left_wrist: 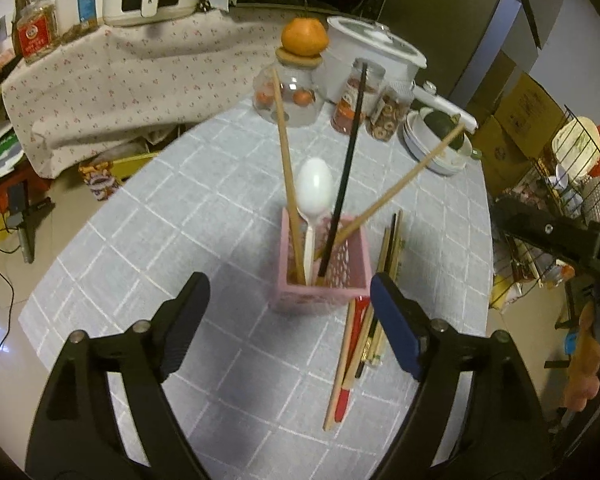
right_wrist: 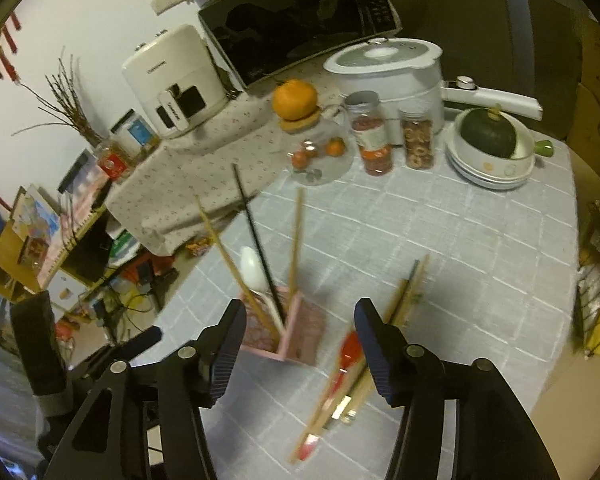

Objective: Organize utensils

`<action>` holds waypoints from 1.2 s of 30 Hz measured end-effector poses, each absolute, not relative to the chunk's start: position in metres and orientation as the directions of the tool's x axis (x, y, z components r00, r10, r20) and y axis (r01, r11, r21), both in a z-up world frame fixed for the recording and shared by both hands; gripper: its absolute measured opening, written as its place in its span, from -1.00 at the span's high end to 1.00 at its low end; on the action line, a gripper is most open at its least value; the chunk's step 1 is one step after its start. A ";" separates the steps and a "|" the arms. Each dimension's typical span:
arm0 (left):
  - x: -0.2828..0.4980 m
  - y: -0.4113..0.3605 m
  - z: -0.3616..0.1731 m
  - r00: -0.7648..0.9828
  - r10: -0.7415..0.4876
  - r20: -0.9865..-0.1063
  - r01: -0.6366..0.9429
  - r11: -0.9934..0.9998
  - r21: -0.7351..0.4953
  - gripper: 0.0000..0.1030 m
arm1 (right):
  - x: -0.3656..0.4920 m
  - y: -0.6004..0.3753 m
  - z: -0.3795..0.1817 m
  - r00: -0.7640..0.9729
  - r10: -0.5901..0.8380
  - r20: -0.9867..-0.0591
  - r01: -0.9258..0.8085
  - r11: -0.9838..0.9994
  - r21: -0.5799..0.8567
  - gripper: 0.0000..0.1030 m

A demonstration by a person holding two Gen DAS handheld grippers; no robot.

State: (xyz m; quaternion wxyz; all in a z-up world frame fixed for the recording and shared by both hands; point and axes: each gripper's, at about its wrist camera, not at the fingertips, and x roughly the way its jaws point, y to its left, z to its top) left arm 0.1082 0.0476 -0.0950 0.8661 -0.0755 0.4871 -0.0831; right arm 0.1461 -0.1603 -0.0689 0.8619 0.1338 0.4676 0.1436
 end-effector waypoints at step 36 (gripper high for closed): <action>0.112 0.048 -0.133 0.373 -0.180 -0.910 0.086 0.983 -0.159 -0.62 | 0.224 -0.201 -0.246 0.237 0.181 -0.954 0.103 0.972 0.210 0.22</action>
